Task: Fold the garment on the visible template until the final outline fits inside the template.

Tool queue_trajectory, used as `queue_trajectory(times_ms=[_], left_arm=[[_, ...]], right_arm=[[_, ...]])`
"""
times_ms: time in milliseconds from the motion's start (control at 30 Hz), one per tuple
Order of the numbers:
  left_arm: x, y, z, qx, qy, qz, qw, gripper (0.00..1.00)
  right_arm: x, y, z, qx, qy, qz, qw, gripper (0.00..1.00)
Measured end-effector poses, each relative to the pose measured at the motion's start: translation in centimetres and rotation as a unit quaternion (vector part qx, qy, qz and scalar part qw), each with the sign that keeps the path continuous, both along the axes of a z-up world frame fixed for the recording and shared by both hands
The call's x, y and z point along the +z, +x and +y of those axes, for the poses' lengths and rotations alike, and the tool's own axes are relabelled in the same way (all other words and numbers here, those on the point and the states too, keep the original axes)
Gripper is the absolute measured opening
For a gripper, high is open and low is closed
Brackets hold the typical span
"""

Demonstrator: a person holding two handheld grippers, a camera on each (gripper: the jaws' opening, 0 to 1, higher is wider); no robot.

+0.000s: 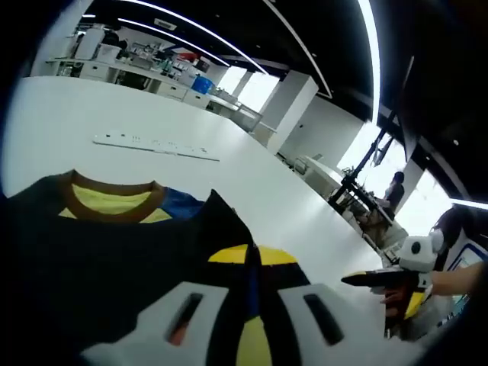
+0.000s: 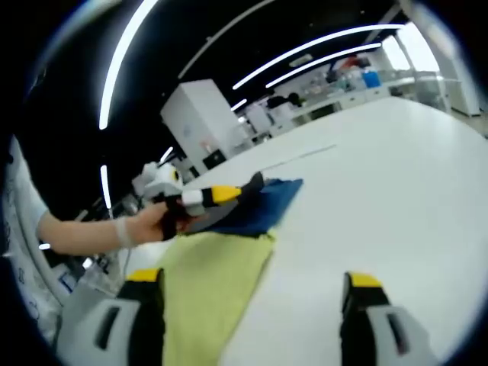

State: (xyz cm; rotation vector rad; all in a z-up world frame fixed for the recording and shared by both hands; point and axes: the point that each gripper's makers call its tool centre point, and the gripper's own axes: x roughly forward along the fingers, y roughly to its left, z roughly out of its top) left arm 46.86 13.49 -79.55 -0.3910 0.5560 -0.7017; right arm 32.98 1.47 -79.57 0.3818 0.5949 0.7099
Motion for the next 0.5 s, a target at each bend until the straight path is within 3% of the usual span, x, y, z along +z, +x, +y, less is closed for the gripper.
queue_trajectory(times_ms=[367, 500], left_arm=[[-1.4, 0.0, -0.2, -0.015, 0.011, 0.004, 0.9998, 0.00], [-1.3, 0.1, -0.2, -0.020, -0.003, 0.010, 0.9998, 0.00]], right_arm=[[0.1, -0.2, 0.7, 0.000, 0.004, 0.003, 1.0000, 0.97], [0.3, -0.3, 0.9, 0.008, -0.001, 0.001, 1.0000, 0.97]])
